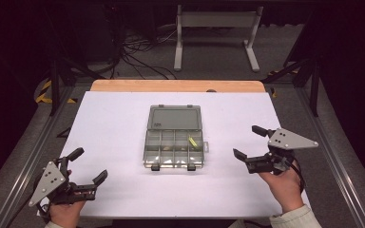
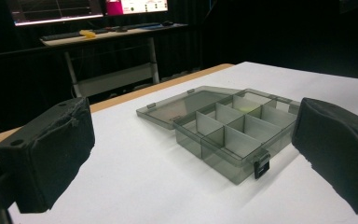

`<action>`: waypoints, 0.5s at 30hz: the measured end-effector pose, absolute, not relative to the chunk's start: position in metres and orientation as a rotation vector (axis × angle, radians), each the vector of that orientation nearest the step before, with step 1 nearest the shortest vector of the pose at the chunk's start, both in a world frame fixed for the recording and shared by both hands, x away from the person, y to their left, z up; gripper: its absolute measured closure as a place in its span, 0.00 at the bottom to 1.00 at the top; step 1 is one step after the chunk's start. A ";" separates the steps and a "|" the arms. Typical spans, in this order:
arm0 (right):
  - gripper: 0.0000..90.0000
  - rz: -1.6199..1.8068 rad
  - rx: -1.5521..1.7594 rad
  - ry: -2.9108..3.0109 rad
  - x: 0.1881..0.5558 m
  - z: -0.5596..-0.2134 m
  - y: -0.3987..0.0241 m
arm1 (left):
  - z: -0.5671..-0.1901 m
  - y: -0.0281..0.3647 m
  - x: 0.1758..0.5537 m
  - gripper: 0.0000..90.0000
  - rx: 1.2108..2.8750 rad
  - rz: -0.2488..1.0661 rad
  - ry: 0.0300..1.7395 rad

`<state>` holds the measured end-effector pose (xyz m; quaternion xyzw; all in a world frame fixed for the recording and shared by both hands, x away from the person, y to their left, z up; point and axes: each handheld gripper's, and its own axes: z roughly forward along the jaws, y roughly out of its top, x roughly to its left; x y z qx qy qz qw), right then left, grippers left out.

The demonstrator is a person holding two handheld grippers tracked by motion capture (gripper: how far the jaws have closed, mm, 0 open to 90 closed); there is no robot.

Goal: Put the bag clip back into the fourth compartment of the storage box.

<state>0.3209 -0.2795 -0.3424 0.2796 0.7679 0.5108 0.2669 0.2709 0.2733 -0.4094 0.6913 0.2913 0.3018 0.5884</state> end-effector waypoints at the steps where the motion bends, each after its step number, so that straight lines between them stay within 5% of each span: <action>1: 0.05 1.386 0.756 2.063 0.319 -0.344 -0.282 | -0.409 0.273 0.271 0.00 1.610 0.703 0.679; 15: 0.03 1.442 0.735 1.968 0.299 -0.375 -0.308 | -0.412 0.275 0.272 0.00 1.607 0.707 0.674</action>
